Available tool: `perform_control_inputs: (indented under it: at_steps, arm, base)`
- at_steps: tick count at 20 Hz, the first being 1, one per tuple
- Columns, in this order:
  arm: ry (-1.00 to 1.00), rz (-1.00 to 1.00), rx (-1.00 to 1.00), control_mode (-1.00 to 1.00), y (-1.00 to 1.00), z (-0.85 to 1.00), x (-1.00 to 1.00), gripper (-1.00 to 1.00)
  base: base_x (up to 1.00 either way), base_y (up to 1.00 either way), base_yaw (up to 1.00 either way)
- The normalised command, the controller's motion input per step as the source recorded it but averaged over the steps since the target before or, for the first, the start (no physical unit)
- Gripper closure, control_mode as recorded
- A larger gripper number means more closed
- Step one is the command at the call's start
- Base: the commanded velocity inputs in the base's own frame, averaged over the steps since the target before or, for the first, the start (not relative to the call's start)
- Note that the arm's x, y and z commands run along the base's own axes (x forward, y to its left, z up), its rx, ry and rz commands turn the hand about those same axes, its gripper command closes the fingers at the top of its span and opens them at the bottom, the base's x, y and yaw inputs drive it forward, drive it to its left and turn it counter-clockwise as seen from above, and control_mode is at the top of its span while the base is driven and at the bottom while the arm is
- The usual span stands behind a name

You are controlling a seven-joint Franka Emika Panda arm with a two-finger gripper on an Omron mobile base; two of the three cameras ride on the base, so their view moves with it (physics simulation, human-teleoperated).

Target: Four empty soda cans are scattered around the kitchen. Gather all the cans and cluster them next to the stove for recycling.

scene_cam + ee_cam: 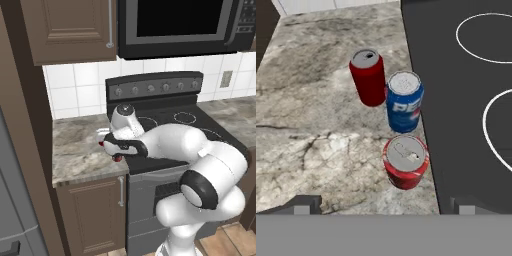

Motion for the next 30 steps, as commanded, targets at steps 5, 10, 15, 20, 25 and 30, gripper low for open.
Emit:
perform_control_inputs:
  at_steps: [5,10,15,20,25,30]
  arm:
    - [0.0,0.0,0.02,-1.0,-0.13,0.69,-0.81,-1.0]
    - [-0.06,0.0,0.01,-1.0,-0.28,0.69,-0.97,-1.0]
    - [-0.1,0.0,0.0,-1.0,-0.12,0.53,-0.96,-1.0]
    - [-0.09,0.0,0.0,-1.0,-0.1,0.4,-0.98,-1.0]
    - [0.0,0.0,0.0,-1.0,-0.03,0.41,-0.74,-1.0]
    - [0.02,0.0,0.01,-1.0,-0.01,0.3,-0.47,-1.0]
  base:
    - [0.0,0.0,0.0]
    - [0.0,0.0,0.0]
    - [0.0,0.0,0.0]
    - [0.0,0.0,0.0]
    - [0.0,0.0,0.0]
    - [0.0,0.0,0.0]
